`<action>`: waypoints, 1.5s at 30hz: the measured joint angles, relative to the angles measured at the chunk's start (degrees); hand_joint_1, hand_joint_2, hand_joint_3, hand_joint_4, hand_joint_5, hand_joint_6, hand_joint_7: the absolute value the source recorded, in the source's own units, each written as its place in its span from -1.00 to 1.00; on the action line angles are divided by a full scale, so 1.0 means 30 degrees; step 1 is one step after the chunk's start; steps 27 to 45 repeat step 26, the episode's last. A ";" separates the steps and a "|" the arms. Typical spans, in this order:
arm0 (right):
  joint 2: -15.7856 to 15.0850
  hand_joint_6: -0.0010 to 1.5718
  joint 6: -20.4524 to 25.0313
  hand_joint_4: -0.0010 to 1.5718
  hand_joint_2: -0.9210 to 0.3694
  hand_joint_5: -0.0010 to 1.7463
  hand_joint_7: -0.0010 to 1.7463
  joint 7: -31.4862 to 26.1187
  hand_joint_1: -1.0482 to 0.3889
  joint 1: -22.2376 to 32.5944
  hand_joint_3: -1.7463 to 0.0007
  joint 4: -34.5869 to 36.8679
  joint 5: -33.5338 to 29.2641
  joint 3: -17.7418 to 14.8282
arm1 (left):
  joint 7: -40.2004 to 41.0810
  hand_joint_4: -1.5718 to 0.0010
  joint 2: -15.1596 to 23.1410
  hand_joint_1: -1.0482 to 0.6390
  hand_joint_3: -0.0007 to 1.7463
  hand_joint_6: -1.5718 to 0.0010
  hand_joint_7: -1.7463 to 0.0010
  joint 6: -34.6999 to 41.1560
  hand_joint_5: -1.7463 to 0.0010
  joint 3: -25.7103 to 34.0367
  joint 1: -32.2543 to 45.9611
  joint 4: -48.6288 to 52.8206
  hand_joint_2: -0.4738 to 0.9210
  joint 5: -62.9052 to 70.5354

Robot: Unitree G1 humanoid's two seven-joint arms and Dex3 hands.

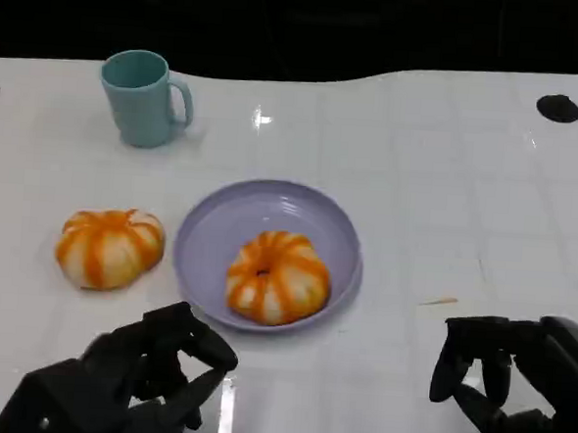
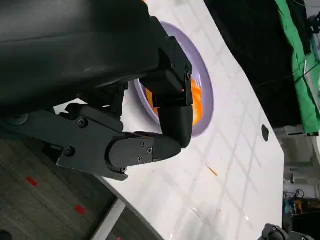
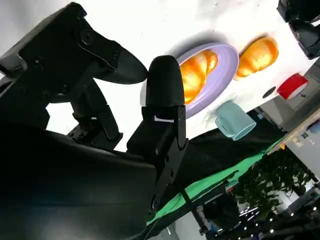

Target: Grasp the bread from the table and place it into the plate.

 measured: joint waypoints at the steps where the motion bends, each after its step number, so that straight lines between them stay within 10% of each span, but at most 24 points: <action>1: 0.0033 0.14 -0.0129 0.24 0.06 1.00 0.60 -0.0139 0.35 -0.0004 -0.59 0.0145 -0.0065 0.0012 | 0.0000 0.17 0.0040 -0.18 -0.46 0.23 -0.53 -0.0034 -1.00 0.0003 -0.0001 0.0005 1.00 0.0002; 45: 0.0217 0.18 -0.0618 0.31 0.06 1.00 0.66 -0.1546 0.48 -0.0239 -0.41 0.1138 -0.1505 0.0426 | -0.0010 0.18 0.0268 -0.19 -0.49 0.23 -0.51 -0.0917 -1.00 0.0094 -0.0184 0.0905 1.00 -0.0213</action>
